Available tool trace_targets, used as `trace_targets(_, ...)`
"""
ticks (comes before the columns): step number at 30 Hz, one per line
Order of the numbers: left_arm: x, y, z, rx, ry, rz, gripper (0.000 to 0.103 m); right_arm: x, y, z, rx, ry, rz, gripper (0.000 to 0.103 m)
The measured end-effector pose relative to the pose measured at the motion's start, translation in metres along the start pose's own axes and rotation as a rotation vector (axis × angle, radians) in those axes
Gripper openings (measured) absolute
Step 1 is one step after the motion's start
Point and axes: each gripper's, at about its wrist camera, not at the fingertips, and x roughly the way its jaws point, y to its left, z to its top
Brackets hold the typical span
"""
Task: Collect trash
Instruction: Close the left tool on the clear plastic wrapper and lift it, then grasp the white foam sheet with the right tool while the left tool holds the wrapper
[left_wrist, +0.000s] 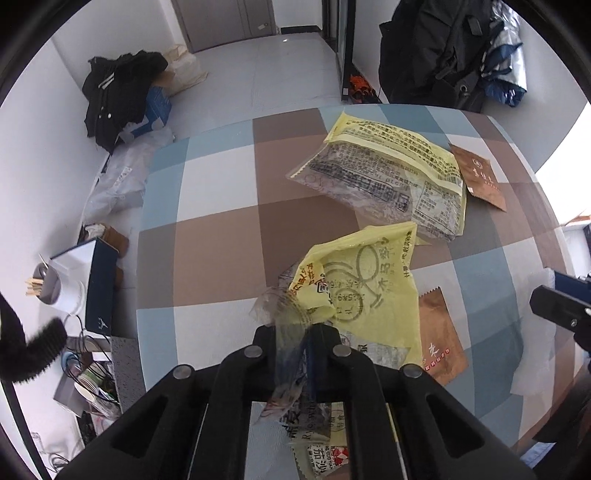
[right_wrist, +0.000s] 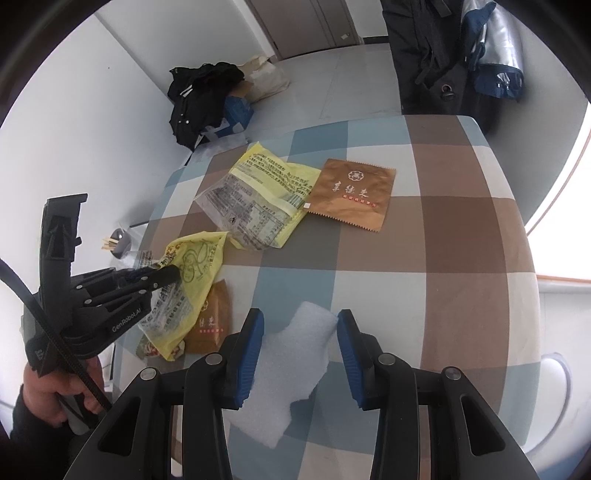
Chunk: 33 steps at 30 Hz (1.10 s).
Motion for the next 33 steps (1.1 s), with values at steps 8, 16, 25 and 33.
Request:
trace_targets(8, -0.007, 0.016, 0.002, -0.100, -0.005, -0.078, 0.002, 0.003, 0.001, 0.000, 0.006, 0.003, 0.001, 0.040)
trace_targets(16, -0.019, 0.035, 0.002, -0.226, -0.036, -0.165, 0.002, 0.004, 0.001, 0.001, 0.011, 0.006, 0.002, 0.040)
trace_targets(25, -0.030, 0.041, 0.003, -0.252, -0.093, -0.187, 0.002, 0.009, 0.004, 0.002, 0.007, 0.015, 0.005, 0.040)
trace_targets(33, -0.032, 0.052, 0.004, -0.301, -0.101, -0.266, 0.002, 0.010, 0.004, 0.002, 0.003, 0.016, 0.007, 0.041)
